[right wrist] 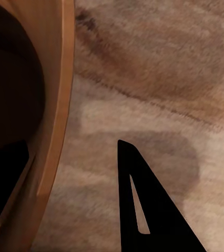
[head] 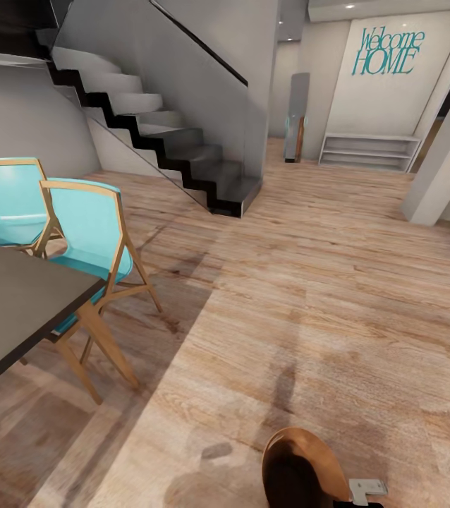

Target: Put the three can of soda from the living room inside the tash can in the kitchen.

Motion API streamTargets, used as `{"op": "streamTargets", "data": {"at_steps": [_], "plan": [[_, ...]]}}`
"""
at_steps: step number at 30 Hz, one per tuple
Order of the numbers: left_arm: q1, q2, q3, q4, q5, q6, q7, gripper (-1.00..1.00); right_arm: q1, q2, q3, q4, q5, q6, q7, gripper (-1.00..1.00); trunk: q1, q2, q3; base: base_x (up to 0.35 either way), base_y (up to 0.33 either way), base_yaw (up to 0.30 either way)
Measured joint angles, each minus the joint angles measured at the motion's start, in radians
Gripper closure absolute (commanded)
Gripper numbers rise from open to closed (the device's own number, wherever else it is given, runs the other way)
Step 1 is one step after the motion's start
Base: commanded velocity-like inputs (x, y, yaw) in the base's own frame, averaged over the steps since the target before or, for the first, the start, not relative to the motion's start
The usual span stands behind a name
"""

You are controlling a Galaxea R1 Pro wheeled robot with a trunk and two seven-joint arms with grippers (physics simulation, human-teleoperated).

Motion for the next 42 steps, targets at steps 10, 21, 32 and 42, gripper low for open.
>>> {"op": "streamTargets", "data": {"at_steps": [10, 21, 32, 42], "plan": [[0.000, 0.000, 0.000, 0.000, 0.000, 0.000, 0.001, -1.00, 0.001, -0.001, 0.003, -0.002, -0.004, 0.001, 0.001, 1.00, 0.000, 0.000, 0.000, 0.000, 0.000, 0.000], [0.000, 0.000, 0.000, -0.001, 0.001, 0.000, 0.000, -1.00, 0.000, 0.000, 0.001, -0.013, -0.006, 0.009, 0.020, 1.00, 0.007, 0.000, 0.000, 0.000, 0.000, 0.000], [-0.001, 0.000, 0.000, -0.001, 0.001, 0.000, 0.000, -1.00, 0.000, -0.002, -0.004, -0.127, -0.011, 0.114, 0.022, 1.00, 0.007, 0.000, 0.000, 0.000, 0.000, 0.000], [-0.001, 0.000, 0.000, -0.001, 0.001, 0.000, 0.001, -1.00, 0.000, -0.002, -0.005, -0.165, -0.012, 0.124, 0.023, 1.00, 0.007, 0.000, 0.000, 0.000, 0.000, 0.000]]}}
